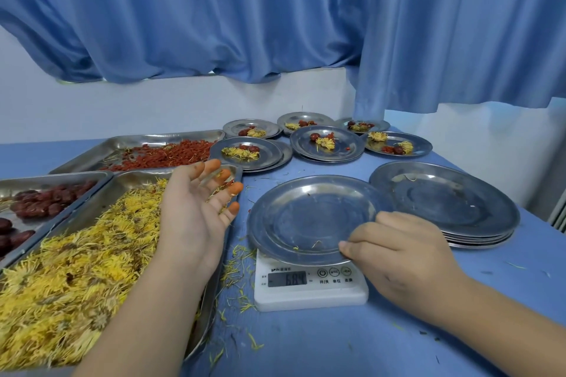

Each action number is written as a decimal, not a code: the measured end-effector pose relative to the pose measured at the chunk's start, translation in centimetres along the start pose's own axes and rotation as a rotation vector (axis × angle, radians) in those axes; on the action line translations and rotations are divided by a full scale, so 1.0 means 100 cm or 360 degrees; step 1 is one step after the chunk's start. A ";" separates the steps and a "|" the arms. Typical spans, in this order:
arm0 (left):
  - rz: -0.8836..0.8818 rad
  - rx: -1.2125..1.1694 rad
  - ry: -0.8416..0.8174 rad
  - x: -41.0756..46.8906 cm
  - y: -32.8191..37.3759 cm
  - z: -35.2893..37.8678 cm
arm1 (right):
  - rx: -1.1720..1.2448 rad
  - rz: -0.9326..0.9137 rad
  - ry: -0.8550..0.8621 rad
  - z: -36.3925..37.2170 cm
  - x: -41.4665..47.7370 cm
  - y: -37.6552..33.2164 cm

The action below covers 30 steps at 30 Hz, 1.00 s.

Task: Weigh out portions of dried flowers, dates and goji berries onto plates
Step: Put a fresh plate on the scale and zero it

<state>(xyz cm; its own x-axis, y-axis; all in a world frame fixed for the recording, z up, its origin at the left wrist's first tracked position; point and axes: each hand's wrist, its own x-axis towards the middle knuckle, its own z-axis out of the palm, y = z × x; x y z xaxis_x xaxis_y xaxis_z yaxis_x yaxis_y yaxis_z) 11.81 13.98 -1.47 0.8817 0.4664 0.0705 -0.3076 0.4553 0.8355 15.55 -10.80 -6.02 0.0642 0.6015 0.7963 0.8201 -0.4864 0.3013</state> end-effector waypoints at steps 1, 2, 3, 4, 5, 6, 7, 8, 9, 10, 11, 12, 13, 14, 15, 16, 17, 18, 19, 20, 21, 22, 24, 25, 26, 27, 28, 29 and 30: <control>-0.0006 0.0000 -0.0003 0.000 0.000 0.000 | 0.0000 -0.0006 0.0002 0.001 0.000 0.000; -0.0014 -0.0006 -0.0007 0.001 0.000 -0.001 | -0.0007 -0.0009 -0.0006 0.001 0.000 0.000; -0.0022 -0.0014 -0.0012 0.001 0.000 -0.001 | -0.0020 -0.0014 -0.0023 0.002 0.001 -0.001; -0.0028 -0.0022 -0.0019 0.001 0.000 -0.001 | -0.0032 -0.0019 -0.0045 0.003 0.001 -0.002; -0.0032 -0.0028 -0.0024 0.001 0.000 -0.001 | -0.0031 -0.0020 -0.0069 0.004 0.002 -0.002; -0.0032 -0.0033 -0.0028 0.002 0.000 -0.001 | -0.0017 -0.0024 -0.0097 0.004 0.002 -0.003; -0.0031 -0.0036 -0.0028 0.001 0.000 -0.002 | 0.0000 -0.0025 -0.0132 0.003 0.002 -0.004; -0.0029 -0.0038 -0.0026 0.001 0.000 -0.002 | 0.0011 -0.0019 -0.0171 0.003 0.002 -0.004; -0.0029 -0.0039 -0.0023 0.001 0.000 -0.002 | 0.0019 -0.0010 -0.0211 0.002 0.002 -0.005; -0.0030 -0.0039 -0.0021 0.002 0.000 -0.002 | 0.0024 0.0015 -0.0243 0.002 0.002 -0.006; -0.0032 -0.0039 -0.0020 0.002 0.000 -0.002 | 0.0027 0.0048 -0.0266 0.002 0.002 -0.006; -0.0034 -0.0039 -0.0020 0.002 0.000 -0.002 | 0.0020 0.0087 -0.0293 0.002 0.003 -0.006; -0.0036 -0.0037 -0.0019 0.002 0.000 -0.002 | 0.0004 0.0128 -0.0322 0.002 0.004 -0.006; -0.0038 -0.0035 -0.0021 0.002 -0.001 -0.002 | -0.0013 0.0167 -0.0354 0.003 0.004 -0.006; -0.0039 -0.0033 -0.0024 0.002 -0.001 -0.002 | -0.0025 0.0202 -0.0381 0.003 0.005 -0.006; -0.0039 -0.0032 -0.0030 0.001 -0.001 -0.002 | -0.0023 0.0236 -0.0406 0.002 0.005 -0.007; -0.0038 -0.0032 -0.0034 0.001 0.000 -0.002 | -0.0006 0.0263 -0.0424 0.000 0.005 -0.007; -0.0036 -0.0033 -0.0036 0.001 0.000 -0.002 | 0.0022 0.0282 -0.0444 -0.003 0.005 -0.007; -0.0034 -0.0032 -0.0034 0.001 0.000 -0.002 | 0.0064 0.0287 -0.0476 -0.006 0.004 -0.005; -0.0033 -0.0031 -0.0032 0.001 0.000 -0.002 | 0.0122 0.0278 -0.0529 -0.011 0.004 -0.004; -0.0033 -0.0030 -0.0030 0.001 0.000 -0.002 | 0.0188 0.0260 -0.0598 -0.016 0.003 -0.001; -0.0035 -0.0030 -0.0030 0.001 0.001 -0.002 | 0.0251 0.0247 -0.0680 -0.021 0.002 0.002; -0.0040 -0.0026 -0.0027 0.001 0.000 -0.002 | 0.0347 0.0287 -0.0874 -0.027 0.000 0.006; -0.0043 -0.0023 -0.0025 0.001 0.000 -0.002 | 0.0382 0.0334 -0.0981 -0.028 -0.001 0.007; -0.0046 -0.0020 -0.0028 0.001 0.000 -0.002 | 0.0410 0.0376 -0.1078 -0.028 -0.001 0.008; -0.0047 -0.0018 -0.0033 0.001 0.000 -0.002 | 0.0415 0.0392 -0.1137 -0.027 -0.002 0.010; -0.0047 -0.0018 -0.0039 0.001 0.000 -0.002 | 0.0410 0.0387 -0.1166 -0.026 -0.003 0.010; -0.0047 -0.0018 -0.0041 0.001 -0.001 -0.002 | 0.0408 0.0378 -0.1176 -0.025 -0.005 0.011; -0.0047 -0.0016 -0.0042 0.001 -0.001 -0.002 | 0.0401 0.0372 -0.1177 -0.024 -0.005 0.010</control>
<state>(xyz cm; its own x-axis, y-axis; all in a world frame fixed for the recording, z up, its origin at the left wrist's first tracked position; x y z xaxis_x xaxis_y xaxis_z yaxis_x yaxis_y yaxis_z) 11.87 14.14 -1.63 0.8995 0.4327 0.0602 -0.2848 0.4764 0.8318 14.97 -13.12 -4.91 0.5361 0.8077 0.2453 0.8366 -0.5471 -0.0271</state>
